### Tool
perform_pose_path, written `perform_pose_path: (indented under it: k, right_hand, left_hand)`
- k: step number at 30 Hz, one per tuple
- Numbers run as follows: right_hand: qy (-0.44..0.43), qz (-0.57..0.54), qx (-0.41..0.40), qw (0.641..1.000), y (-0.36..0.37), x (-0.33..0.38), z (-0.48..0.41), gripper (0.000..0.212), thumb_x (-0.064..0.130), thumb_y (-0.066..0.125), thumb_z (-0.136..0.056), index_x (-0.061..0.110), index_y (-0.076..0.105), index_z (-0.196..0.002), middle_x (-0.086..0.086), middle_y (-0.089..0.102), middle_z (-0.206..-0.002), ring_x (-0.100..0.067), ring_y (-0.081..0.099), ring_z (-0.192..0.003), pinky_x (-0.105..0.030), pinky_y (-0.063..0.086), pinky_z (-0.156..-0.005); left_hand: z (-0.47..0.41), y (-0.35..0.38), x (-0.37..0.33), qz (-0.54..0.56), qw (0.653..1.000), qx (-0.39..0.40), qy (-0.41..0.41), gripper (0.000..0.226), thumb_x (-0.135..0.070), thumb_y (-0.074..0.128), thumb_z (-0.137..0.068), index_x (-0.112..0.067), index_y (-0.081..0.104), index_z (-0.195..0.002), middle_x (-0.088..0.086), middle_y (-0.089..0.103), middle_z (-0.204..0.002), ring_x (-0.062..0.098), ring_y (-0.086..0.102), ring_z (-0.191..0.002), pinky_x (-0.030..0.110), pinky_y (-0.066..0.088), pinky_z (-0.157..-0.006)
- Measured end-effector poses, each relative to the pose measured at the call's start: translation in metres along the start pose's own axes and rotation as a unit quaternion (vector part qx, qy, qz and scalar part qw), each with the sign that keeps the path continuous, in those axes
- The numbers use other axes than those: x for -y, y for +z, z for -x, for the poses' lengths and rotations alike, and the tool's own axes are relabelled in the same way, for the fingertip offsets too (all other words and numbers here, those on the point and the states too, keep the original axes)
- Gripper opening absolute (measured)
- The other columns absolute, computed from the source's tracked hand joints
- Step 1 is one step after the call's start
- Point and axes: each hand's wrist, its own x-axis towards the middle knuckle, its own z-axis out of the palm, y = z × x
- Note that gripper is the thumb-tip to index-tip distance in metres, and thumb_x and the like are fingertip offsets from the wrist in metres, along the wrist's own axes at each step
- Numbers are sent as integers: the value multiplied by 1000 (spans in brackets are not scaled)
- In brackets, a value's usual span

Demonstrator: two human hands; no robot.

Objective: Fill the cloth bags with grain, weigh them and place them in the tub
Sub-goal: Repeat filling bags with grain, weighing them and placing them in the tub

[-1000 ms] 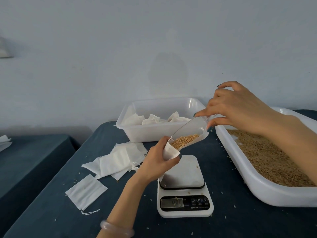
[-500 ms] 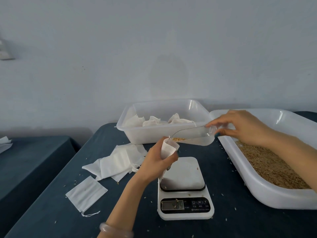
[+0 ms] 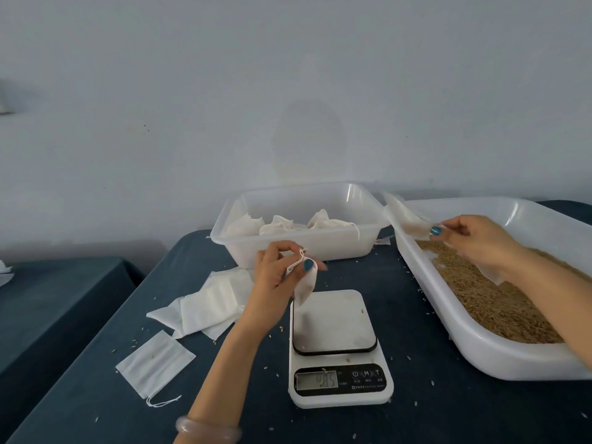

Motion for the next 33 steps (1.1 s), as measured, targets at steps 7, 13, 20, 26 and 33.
perform_pose_path:
  k: [7, 13, 20, 26, 33]
  right_hand:
    - [98, 271, 66, 955, -9, -17, 3, 37, 27, 50, -101, 9, 50, -68, -5, 47, -63, -18, 44, -56, -28, 30, -53]
    - [126, 423, 158, 883, -6, -9, 13, 29, 34, 53, -99, 8, 57, -112, -2, 57, -95, -18, 56, -87, -26, 43, -73]
    - [96, 487, 126, 859, -2, 0, 15, 22, 28, 50, -98, 16, 49, -79, 0, 55, -86, -17, 56, -80, -29, 50, -76]
    - [-155, 269, -11, 950, 30, 48, 37, 16, 28, 45, -100, 24, 60, -107, 8, 67, -97, -9, 61, -81, -30, 48, -70]
    - [-143, 115, 57, 981, 113, 54, 63, 12, 40, 49, -99, 29, 48, -95, 11, 58, -72, -2, 55, -60, -18, 33, -51]
  left_hand:
    - [-4, 1, -4, 120, 992, -45, -17, 22, -30, 57, -93, -37, 77, -95, -10, 62, -88, 0, 48, -72, 10, 35, -69]
    - [-4, 19, 0, 164, 986, -4, -34, 39, -7, 55, -99, -38, 78, -94, -3, 76, -95, 2, 66, -82, 14, 52, -71]
    - [-1, 14, 34, -9, 995, 53, -82, 39, -19, 48, -103, -54, 66, -100, -16, 70, -95, 16, 63, -91, 33, 53, -85]
    - [-1, 11, 34, 62, 991, 15, -115, 36, -37, 33, -105, -36, 69, -105, -12, 71, -98, 7, 65, -96, 22, 45, -84]
    - [-5, 8, 41, 75, 973, -141, -169, 45, -41, 30, -106, -21, 69, -98, -8, 72, -86, 5, 64, -80, 24, 47, -74]
